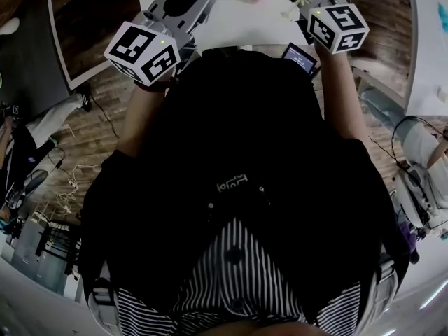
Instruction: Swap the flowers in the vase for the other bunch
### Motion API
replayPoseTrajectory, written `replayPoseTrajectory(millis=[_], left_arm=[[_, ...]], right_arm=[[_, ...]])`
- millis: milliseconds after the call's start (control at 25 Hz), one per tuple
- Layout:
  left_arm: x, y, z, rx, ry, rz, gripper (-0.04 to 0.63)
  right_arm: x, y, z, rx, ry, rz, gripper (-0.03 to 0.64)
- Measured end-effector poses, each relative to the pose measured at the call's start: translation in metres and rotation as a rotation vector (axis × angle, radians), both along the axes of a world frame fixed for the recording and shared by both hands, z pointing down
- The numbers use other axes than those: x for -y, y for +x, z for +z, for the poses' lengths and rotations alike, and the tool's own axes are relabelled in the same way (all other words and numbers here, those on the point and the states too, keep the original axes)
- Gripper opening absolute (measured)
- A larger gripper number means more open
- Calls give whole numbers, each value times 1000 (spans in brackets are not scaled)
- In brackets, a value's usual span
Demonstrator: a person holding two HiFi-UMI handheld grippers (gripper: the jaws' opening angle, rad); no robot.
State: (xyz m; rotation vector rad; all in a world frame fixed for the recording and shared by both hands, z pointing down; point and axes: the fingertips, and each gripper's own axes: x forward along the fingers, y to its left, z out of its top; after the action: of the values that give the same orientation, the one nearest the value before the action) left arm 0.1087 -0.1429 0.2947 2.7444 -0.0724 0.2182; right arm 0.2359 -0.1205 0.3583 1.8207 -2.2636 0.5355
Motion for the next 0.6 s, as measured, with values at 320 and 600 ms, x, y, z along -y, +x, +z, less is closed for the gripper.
replayPoseTrajectory(millis=[320, 600], left_arm=[[4, -20, 4, -12, -13, -77, 6], [10, -47, 0, -10, -13, -160, 6]], right_arm=[[12, -29, -20, 15, -24, -114, 44], [26, -61, -25, 48, -41, -209, 44]])
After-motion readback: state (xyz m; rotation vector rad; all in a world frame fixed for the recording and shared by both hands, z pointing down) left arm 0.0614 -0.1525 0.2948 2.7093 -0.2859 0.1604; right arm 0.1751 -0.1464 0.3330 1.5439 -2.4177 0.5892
